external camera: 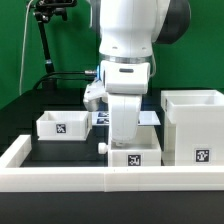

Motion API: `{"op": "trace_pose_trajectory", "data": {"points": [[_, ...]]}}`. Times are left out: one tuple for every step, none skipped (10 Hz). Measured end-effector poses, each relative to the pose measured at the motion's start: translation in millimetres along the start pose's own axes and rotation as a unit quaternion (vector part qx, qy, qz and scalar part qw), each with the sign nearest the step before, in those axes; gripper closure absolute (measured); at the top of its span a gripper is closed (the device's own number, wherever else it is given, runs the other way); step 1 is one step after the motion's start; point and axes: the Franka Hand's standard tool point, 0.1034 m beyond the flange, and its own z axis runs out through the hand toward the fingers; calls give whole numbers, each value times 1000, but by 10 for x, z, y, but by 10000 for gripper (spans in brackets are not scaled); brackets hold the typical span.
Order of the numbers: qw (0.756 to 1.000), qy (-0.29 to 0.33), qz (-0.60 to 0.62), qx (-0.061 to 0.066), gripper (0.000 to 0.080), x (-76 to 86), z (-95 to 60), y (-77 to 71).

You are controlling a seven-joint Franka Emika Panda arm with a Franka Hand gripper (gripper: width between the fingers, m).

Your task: Assemble drawer

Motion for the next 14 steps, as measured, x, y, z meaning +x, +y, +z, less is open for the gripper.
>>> {"op": "trace_pose_trajectory", "data": {"points": [[1000,0,0,0,755,1,5,-2],[1000,2,-8,-6,755,8,18,6],[1000,2,-11,-8,755,41,4,15],[1000,3,-17,-9,755,72,-6,23],[1000,3,-18,-10,755,80,-4,24],[1000,3,-17,-9,755,74,1,20],[1000,3,-17,-9,755,70,3,19],[1000,3,-17,-9,755,68,5,18],[1000,3,-17,-8,755,67,7,18],[1000,4,-16,-8,755,69,7,18],[1000,4,-15,-8,755,107,4,16],[1000,5,-19,-8,755,152,1,16],[1000,6,-20,-8,755,184,0,16],[1000,7,-21,-8,755,205,5,13]]}}
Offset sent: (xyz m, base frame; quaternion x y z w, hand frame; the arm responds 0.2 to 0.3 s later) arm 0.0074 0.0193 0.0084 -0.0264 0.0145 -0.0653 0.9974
